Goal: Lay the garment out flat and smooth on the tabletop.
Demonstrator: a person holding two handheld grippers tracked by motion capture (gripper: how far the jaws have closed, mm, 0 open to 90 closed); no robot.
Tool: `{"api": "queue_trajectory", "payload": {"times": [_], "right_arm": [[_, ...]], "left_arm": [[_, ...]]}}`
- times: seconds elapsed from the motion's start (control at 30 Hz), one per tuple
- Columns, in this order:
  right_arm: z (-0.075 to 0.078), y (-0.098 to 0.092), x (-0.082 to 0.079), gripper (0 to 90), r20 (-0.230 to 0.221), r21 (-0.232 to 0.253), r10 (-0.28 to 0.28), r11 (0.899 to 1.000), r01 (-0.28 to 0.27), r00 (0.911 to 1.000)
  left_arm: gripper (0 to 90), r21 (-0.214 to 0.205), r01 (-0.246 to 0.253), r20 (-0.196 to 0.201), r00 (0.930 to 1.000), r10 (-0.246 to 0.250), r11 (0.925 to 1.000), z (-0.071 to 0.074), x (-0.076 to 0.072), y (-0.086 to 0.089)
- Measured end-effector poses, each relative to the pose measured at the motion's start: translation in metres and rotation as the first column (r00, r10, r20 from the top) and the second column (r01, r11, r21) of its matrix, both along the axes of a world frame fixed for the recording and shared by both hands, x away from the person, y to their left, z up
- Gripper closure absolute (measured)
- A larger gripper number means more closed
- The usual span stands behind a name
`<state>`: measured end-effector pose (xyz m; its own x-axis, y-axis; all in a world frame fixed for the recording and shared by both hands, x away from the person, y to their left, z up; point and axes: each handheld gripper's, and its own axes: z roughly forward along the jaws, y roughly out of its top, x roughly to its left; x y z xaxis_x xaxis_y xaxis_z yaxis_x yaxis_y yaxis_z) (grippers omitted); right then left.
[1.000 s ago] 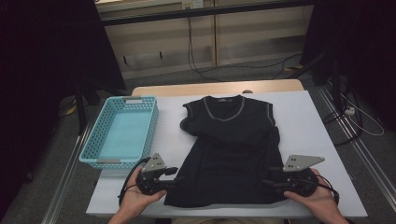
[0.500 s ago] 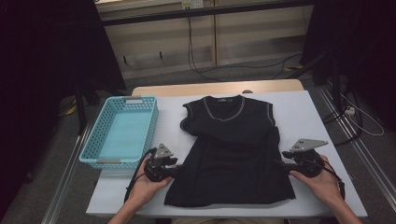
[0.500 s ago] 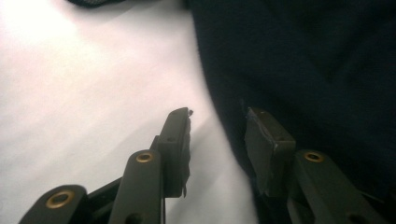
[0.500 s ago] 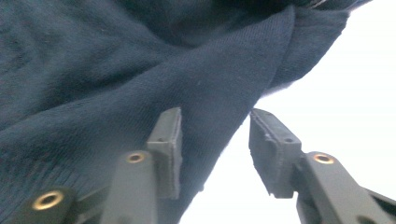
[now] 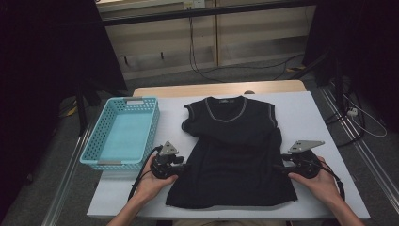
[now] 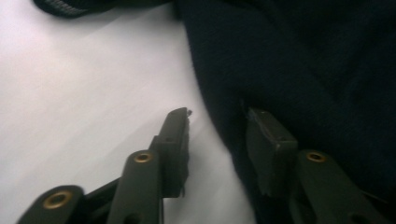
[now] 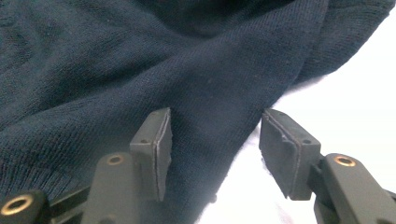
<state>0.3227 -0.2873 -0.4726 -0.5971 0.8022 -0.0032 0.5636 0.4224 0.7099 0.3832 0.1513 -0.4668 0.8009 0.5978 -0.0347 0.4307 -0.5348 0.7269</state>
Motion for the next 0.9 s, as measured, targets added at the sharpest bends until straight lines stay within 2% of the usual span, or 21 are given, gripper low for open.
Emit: {"api": "queue_trajectory", "payload": {"times": [0.1, 0.17, 0.2, 0.27, 0.3, 0.33, 0.4, 0.47, 0.57, 0.6, 0.73, 0.9], "right_arm": [[0.000, 0.001, -0.001, 51.2, 0.004, 0.004, 0.012, 1.000, -0.012, 0.9999], [0.000, 0.002, -0.002, 60.4, 0.004, 0.008, 0.032, 0.999, -0.032, 0.9995], [0.000, 0.002, -0.003, 64.9, 0.003, 0.012, 0.043, 0.999, -0.043, 0.9991], [0.001, 0.004, -0.005, 82.5, -0.006, 0.024, 0.064, 0.998, -0.064, 0.9979], [0.002, 0.006, -0.007, 85.2, -0.003, 0.012, 0.067, 0.998, -0.067, 0.9977], [0.003, 0.008, -0.009, 86.2, 0.005, -0.005, 0.066, 0.998, -0.066, 0.9978], [0.006, 0.007, -0.014, 87.4, 0.000, -0.007, 0.060, 0.998, -0.060, 0.9982], [0.007, 0.003, -0.021, 87.8, 0.005, -0.006, 0.044, 0.999, -0.044, 0.9990], [0.008, -0.009, -0.031, 88.0, 0.005, -0.006, 0.006, 1.000, -0.006, 1.0000], [0.009, -0.012, -0.034, 88.1, 0.006, -0.001, -0.004, 1.000, 0.004, 1.0000], [0.009, -0.023, -0.045, 88.2, 0.013, -0.004, -0.031, 1.000, 0.031, 0.9994], [0.009, -0.038, -0.060, 88.3, 0.019, 0.006, -0.074, 0.997, 0.074, 0.9971]], "left_arm": [[63.0, -0.017, 0.009, -0.009, 0.9999, -0.009, 0.9998, 0.000, -0.001, -0.001], [61.2, -0.045, 0.034, -0.045, 0.9984, -0.036, 0.9984, -0.001, -0.001, -0.002], [56.5, -0.031, 0.053, -0.049, 0.9973, -0.055, 0.9981, -0.002, -0.003, -0.005], [51.9, 0.019, 0.061, 0.002, 0.9981, -0.061, 0.9979, -0.003, -0.009, -0.011], [51.3, 0.021, 0.057, 0.004, 0.9983, -0.058, 0.9981, -0.002, -0.010, -0.012], [51.3, 0.028, 0.053, 0.008, 0.9985, -0.054, 0.9982, -0.002, -0.010, -0.013], [52.0, 0.029, 0.065, 0.016, 0.9977, -0.065, 0.9975, -0.002, -0.011, -0.013], [59.2, 0.027, 0.070, 0.007, 0.9975, -0.070, 0.9972, -0.002, -0.012, -0.014], [77.7, 0.020, 0.070, -0.009, 0.9975, -0.070, 0.9974, -0.001, -0.016, -0.014], [80.2, 0.036, 0.070, -0.001, 0.9975, -0.071, 0.9968, 0.000, -0.017, -0.014], [82.8, 0.071, 0.033, 0.001, 0.9994, -0.034, 0.9969, 0.004, -0.024, -0.005], [83.5, 0.076, -0.009, -0.014, 0.9998, 0.010, 0.9971, 0.006, -0.036, 0.020]]}}
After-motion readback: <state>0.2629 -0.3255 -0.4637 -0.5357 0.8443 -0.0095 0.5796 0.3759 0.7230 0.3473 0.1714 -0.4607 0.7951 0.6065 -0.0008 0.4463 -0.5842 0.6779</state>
